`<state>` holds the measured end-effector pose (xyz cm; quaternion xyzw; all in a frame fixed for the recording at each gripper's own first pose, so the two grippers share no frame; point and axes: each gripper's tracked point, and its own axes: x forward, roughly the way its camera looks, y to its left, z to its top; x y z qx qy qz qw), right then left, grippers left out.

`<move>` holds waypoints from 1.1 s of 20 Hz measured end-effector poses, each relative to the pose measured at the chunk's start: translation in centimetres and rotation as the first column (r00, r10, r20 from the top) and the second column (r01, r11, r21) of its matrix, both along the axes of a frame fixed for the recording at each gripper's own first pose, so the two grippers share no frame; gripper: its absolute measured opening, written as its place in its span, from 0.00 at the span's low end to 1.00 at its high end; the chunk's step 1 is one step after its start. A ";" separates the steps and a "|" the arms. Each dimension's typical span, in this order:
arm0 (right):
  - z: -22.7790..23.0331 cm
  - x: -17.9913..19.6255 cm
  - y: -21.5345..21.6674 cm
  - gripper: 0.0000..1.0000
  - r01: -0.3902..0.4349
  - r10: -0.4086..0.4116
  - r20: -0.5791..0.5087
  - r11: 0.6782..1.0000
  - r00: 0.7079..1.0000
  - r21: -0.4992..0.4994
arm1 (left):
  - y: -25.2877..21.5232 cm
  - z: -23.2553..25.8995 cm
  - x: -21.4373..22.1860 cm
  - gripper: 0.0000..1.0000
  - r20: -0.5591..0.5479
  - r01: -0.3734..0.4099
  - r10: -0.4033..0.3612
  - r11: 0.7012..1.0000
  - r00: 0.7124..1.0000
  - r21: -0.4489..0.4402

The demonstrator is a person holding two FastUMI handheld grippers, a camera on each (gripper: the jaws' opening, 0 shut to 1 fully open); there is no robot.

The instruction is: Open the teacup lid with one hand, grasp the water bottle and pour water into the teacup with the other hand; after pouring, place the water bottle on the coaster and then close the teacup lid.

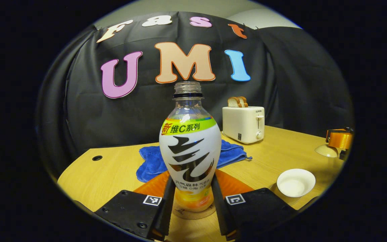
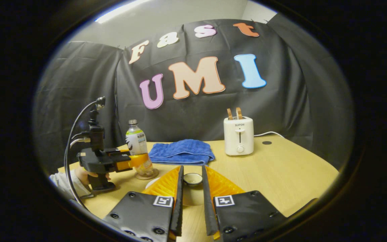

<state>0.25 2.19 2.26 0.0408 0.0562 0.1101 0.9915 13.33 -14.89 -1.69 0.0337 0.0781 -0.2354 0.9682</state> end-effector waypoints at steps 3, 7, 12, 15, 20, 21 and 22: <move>-0.2 0.2 0.0 0.29 0.003 -0.003 -0.006 1.000 1.000 0.004 | 0.0 -0.3 0.1 0.56 -0.004 -0.004 0.003 1.000 1.000 -0.005; -0.2 0.2 0.5 0.30 -0.009 0.009 -0.010 1.000 1.000 0.009 | 0.0 -0.4 -0.1 0.61 -0.010 -0.009 0.009 1.000 1.000 -0.010; -0.1 0.2 1.3 0.30 -0.026 0.026 -0.007 1.000 1.000 -0.005 | 0.1 -1.0 -0.1 0.64 -0.022 -0.017 0.017 1.000 1.000 -0.012; 0.2 0.3 1.7 0.30 -0.032 0.032 -0.001 0.999 1.000 -0.003 | 0.6 -1.5 -0.1 0.67 -0.034 -0.042 0.042 0.999 0.999 -0.004; -0.7 0.6 3.3 0.30 -0.056 0.056 -0.009 0.998 0.998 -0.005 | 1.2 -1.7 -0.2 0.89 -0.039 -0.069 0.069 0.998 0.997 -0.002; -0.8 0.7 3.7 0.30 -0.064 0.064 -0.010 0.998 0.998 -0.003 | 1.5 -1.6 -0.6 0.94 -0.042 -0.077 0.077 0.997 0.996 0.002; -0.8 0.8 4.1 0.30 -0.072 0.072 -0.007 0.997 0.997 -0.002 | 1.9 -1.4 -0.7 0.97 -0.039 -0.088 0.088 0.996 0.995 0.003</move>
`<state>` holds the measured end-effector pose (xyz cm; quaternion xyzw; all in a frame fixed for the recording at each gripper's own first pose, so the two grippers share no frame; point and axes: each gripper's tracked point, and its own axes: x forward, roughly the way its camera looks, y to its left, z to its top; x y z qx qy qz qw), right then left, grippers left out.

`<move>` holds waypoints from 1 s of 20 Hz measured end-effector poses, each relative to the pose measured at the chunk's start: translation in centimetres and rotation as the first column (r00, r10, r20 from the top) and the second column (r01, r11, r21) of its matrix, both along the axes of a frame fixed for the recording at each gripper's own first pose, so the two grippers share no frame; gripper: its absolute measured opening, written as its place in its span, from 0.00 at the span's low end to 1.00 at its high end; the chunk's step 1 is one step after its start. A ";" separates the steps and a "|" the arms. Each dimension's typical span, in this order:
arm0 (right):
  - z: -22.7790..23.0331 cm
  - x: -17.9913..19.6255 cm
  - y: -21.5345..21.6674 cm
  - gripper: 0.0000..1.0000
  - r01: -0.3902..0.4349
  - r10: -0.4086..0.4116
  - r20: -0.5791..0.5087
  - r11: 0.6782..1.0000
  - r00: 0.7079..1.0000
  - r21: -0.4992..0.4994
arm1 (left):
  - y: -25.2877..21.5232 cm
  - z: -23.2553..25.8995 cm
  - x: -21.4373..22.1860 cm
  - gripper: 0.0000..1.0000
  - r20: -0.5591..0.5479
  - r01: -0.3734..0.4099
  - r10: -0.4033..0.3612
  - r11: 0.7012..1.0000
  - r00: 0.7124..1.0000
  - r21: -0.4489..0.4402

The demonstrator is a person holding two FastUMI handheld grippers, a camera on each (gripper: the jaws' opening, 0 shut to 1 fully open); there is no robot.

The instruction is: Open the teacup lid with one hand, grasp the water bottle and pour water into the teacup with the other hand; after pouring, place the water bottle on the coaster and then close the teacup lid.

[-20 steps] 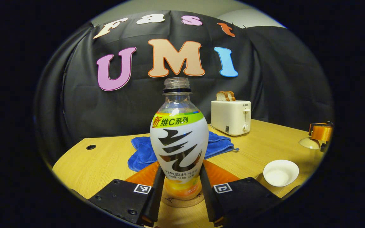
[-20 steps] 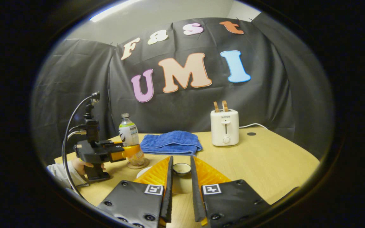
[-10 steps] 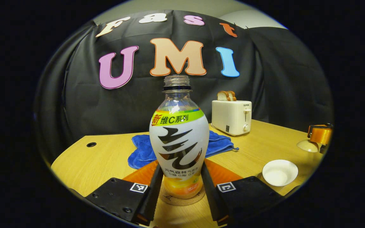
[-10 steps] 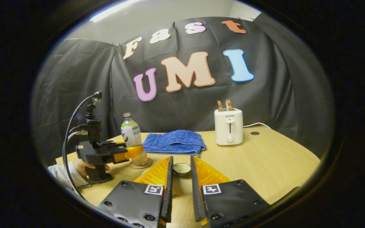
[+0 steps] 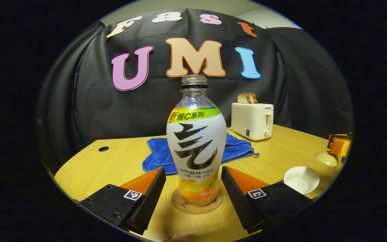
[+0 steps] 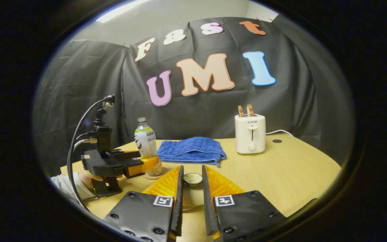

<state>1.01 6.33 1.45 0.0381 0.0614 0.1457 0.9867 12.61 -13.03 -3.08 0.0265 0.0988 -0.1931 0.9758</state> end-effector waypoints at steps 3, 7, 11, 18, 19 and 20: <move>0.0 0.5 1.3 0.30 -0.024 0.024 0.007 1.000 1.000 0.005 | 1.1 2.0 -1.1 0.98 0.052 -0.028 0.029 0.999 0.998 -0.014; -0.7 1.1 2.5 0.30 -0.041 0.040 0.006 0.999 0.999 0.006 | 3.1 4.2 -3.9 0.97 0.112 -0.069 0.071 0.997 0.991 -0.026; -1.4 1.8 3.0 0.30 -0.034 0.034 0.001 0.999 0.999 0.001 | 4.8 5.4 -6.6 0.97 0.140 -0.101 0.103 0.995 0.985 -0.021; -3.5 2.5 3.8 0.31 -0.028 0.027 -0.022 0.998 0.999 -0.054 | 6.1 7.0 -9.5 0.97 0.194 -0.132 0.137 0.991 0.971 -0.036; -3.7 2.5 4.1 0.30 -0.035 0.034 -0.025 0.998 0.999 -0.059 | 6.2 6.9 -9.6 0.97 0.193 -0.134 0.139 0.990 0.971 -0.039; -3.7 2.4 4.3 0.30 -0.037 0.036 -0.022 0.997 0.999 -0.068 | 6.2 6.7 -9.7 0.97 0.191 -0.133 0.138 0.990 0.972 -0.040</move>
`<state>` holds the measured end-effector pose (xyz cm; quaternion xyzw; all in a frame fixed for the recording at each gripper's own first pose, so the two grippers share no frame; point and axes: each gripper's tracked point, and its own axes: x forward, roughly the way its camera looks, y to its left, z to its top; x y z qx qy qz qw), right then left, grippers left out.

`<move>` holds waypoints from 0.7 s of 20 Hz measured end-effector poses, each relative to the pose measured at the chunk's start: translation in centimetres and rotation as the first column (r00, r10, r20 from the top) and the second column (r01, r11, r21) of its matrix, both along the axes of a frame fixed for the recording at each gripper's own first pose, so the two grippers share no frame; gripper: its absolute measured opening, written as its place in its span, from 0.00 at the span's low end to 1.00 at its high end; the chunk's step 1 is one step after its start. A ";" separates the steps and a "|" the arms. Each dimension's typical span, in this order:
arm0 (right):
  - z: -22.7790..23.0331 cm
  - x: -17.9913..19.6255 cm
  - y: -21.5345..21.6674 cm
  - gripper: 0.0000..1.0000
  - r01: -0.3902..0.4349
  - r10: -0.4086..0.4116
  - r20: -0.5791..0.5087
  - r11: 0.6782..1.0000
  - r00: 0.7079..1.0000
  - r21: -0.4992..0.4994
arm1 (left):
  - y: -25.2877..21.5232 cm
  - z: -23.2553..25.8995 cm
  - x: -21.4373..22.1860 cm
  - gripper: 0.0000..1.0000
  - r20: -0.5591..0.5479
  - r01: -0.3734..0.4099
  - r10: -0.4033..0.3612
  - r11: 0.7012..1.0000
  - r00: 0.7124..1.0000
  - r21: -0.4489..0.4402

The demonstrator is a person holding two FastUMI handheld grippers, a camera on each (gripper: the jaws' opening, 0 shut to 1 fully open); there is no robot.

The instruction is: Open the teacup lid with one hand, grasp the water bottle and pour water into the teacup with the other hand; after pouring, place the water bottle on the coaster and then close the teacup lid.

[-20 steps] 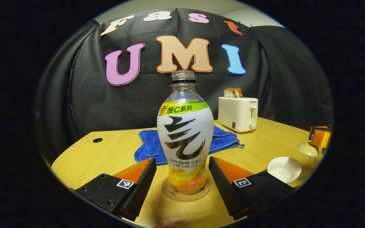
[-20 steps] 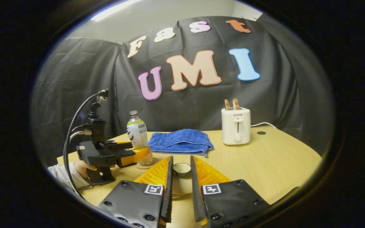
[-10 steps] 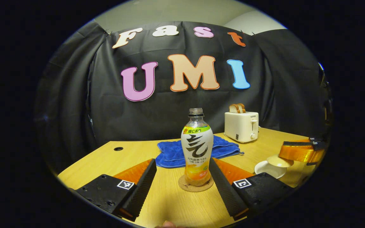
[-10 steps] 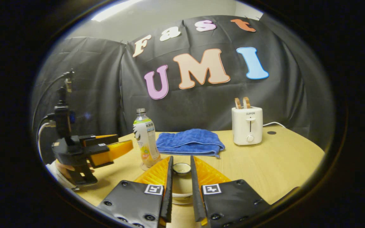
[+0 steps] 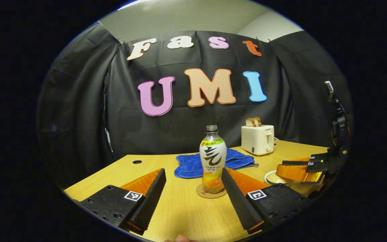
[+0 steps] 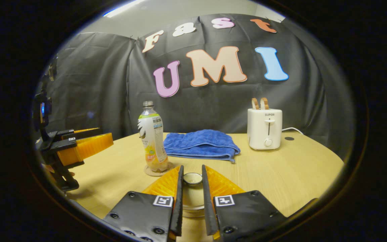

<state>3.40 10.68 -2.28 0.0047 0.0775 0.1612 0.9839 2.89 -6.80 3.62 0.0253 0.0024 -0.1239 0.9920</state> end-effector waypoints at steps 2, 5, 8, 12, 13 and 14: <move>-0.3 0.0 0.1 0.30 0.005 -0.005 0.008 1.000 1.000 -0.030 | 0.3 -0.7 -0.1 0.97 -0.016 -0.008 0.008 1.000 1.000 0.005; -0.2 0.2 0.0 0.30 0.017 -0.016 0.024 0.999 1.000 -0.051 | 0.1 -1.3 -0.4 0.97 -0.029 -0.005 0.005 1.000 1.000 -0.002; -0.4 0.1 -0.2 0.36 0.029 -0.027 0.031 0.998 0.999 -0.059 | -0.4 -1.8 -0.8 0.97 -0.027 0.001 -0.001 1.000 1.000 -0.002; 1.3 -0.4 -1.2 0.75 0.082 -0.078 0.091 0.996 0.993 -0.042 | -1.1 -1.8 -1.4 0.97 -0.005 -0.005 0.005 1.000 1.000 0.006; 2.0 -1.0 -1.9 0.88 0.100 -0.095 0.113 0.994 0.989 -0.036 | -1.4 -1.9 -1.6 0.97 -0.002 -0.004 0.004 1.000 1.000 0.007; 2.6 -1.5 -2.5 1.00 0.116 -0.111 0.133 0.993 0.985 -0.031 | -1.7 -2.0 -1.9 0.97 -0.001 0.000 0.000 1.000 1.000 0.009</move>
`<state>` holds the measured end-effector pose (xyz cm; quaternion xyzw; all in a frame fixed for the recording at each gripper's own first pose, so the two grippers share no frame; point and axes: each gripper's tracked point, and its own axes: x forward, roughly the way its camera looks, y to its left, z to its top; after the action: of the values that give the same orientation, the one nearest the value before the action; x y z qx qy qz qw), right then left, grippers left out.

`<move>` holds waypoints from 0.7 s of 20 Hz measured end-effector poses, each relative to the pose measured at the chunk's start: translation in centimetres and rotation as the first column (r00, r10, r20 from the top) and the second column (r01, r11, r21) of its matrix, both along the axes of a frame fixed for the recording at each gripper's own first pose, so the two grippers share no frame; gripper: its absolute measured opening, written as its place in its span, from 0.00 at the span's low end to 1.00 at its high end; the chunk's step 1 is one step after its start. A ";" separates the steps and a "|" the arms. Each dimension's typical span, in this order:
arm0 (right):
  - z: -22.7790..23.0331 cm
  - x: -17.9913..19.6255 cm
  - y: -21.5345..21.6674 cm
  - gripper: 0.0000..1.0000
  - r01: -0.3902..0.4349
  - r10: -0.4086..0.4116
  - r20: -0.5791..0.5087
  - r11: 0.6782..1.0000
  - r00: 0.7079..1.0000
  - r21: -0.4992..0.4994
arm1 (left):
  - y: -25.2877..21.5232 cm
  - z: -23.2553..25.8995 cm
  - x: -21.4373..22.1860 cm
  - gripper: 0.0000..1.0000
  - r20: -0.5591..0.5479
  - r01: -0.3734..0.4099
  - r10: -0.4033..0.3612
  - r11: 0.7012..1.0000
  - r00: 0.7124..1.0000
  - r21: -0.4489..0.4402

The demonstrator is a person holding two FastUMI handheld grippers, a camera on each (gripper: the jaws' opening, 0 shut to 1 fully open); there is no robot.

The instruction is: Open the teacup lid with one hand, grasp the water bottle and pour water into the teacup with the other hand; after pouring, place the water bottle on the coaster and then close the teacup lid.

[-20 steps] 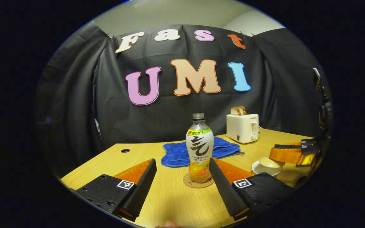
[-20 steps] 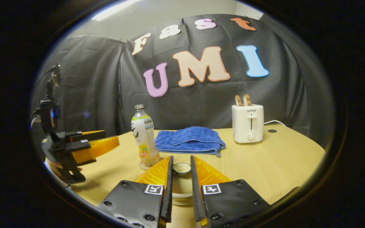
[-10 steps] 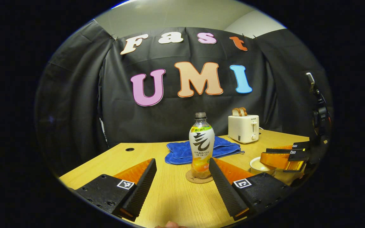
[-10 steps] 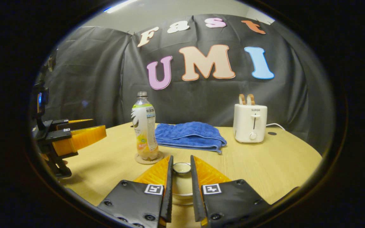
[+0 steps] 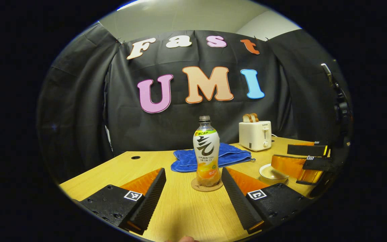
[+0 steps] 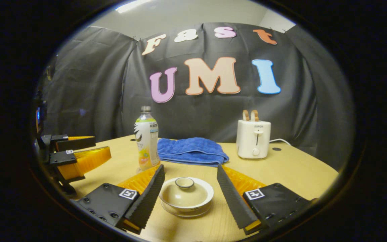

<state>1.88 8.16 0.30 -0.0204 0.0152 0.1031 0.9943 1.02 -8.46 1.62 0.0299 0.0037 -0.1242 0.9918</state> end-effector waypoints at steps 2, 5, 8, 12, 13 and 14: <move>0.5 -0.9 -0.9 1.00 0.030 -0.030 0.020 1.000 0.999 0.005 | -0.5 0.0 -0.6 0.97 0.001 0.007 -0.007 1.000 1.000 0.004; 0.5 -2.4 -2.0 1.00 0.058 -0.058 0.014 0.998 0.998 0.023 | -1.1 0.1 -1.7 0.97 0.003 0.017 -0.017 1.000 1.000 -0.006; -0.1 -3.5 -2.7 1.00 0.079 -0.079 -0.006 0.996 0.997 0.038 | -1.5 0.0 -2.5 0.97 0.007 0.015 -0.015 1.000 1.000 -0.002; -1.1 -4.1 -3.4 1.00 0.110 -0.109 -0.033 0.993 0.993 0.032 | -1.5 -0.4 -3.4 0.97 0.002 0.003 -0.003 1.000 1.000 -0.020; -1.3 -4.2 -3.4 0.99 0.113 -0.112 -0.034 0.993 0.993 0.030 | -1.4 -0.6 -3.4 0.97 -0.002 -0.002 0.002 1.000 1.000 -0.029; -1.5 -4.3 -3.4 0.98 0.116 -0.115 -0.035 0.993 0.993 0.027 | -1.2 -0.9 -3.6 0.97 -0.009 -0.011 0.011 0.999 1.000 -0.034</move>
<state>-2.38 4.74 -1.19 -0.0031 0.0316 0.0461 0.9984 -2.54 -9.69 0.72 0.0123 0.0061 -0.1190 0.9928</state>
